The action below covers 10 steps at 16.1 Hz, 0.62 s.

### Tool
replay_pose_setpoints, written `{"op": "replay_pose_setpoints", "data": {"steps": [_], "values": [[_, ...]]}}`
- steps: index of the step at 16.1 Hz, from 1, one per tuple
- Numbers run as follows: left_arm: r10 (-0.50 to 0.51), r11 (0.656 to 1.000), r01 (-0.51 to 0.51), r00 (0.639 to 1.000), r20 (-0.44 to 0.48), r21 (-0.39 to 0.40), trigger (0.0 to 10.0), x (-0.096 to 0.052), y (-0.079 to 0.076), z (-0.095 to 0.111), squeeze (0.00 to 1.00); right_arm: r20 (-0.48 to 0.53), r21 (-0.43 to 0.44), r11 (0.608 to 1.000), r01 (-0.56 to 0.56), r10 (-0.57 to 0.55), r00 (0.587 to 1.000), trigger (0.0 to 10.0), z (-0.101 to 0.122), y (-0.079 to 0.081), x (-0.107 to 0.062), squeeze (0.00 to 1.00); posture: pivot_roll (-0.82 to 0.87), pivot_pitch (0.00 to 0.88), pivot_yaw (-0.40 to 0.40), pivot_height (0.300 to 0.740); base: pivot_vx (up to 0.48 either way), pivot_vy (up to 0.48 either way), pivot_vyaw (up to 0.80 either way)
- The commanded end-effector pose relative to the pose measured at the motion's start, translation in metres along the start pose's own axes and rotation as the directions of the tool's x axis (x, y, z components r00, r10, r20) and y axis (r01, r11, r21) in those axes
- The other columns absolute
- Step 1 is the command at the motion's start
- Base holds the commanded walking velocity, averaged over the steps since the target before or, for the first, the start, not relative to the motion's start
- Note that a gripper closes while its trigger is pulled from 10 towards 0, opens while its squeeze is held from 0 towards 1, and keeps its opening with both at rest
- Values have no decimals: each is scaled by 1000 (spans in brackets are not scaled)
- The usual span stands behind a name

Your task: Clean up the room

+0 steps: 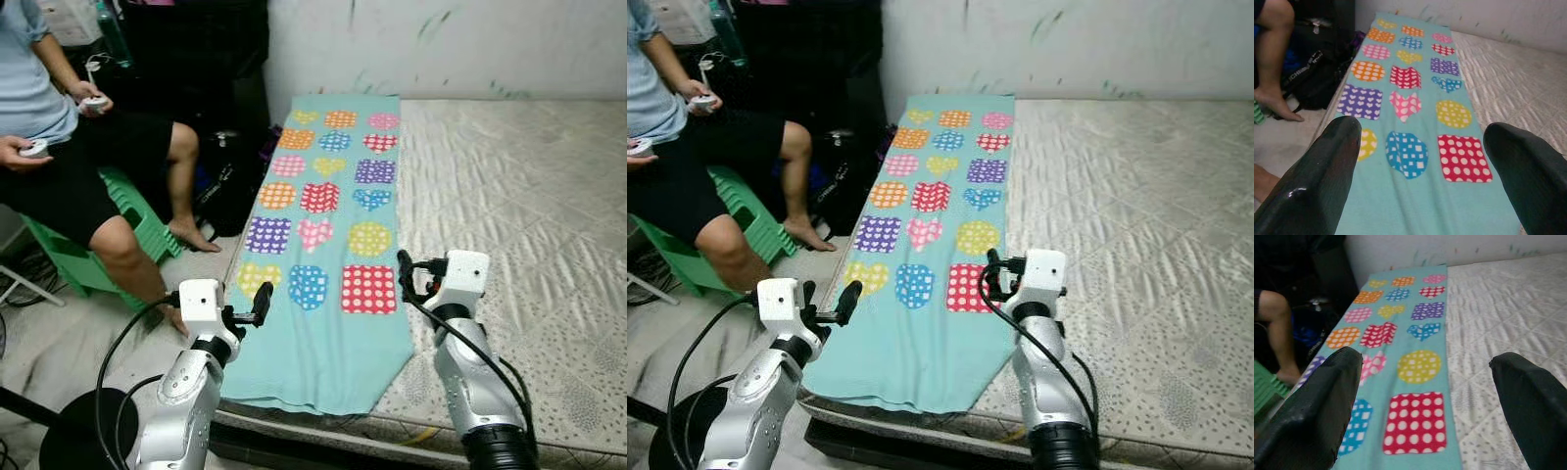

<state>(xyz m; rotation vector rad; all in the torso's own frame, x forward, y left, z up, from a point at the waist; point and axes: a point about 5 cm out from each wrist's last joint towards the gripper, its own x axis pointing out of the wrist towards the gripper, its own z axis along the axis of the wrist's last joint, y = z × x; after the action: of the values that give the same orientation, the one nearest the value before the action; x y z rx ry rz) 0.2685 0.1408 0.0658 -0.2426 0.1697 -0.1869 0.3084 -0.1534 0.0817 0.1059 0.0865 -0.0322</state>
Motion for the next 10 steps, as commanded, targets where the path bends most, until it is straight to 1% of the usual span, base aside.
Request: {"op": "replay_pose_setpoints", "data": {"steps": [1,6,9,10], "values": [[3,1000,-3,1000,6,8,10000,-2,3,2,0,-5,-3,1000,-24,24,1000,10000,-1,5,1,0,-98,0,95,740,0,0,0],[5,1000,-5,1000,4,6,10000,-2,3,2,0,-9,-3,1000,-29,29,1000,10000,-2,5,-1,0,-100,0,95,677,0,0,0],[10,1000,-10,1000,0,3,10000,-3,3,1,0,-8,-1,999,-34,34,999,10000,-2,5,-1,0,-100,0,93,649,0,0,0],[11,1000,-11,1000,-1,0,10000,-3,3,1,0,-8,-1,999,-35,35,999,10000,-2,5,-1,0,-100,0,93,649,0,0,0]]}}
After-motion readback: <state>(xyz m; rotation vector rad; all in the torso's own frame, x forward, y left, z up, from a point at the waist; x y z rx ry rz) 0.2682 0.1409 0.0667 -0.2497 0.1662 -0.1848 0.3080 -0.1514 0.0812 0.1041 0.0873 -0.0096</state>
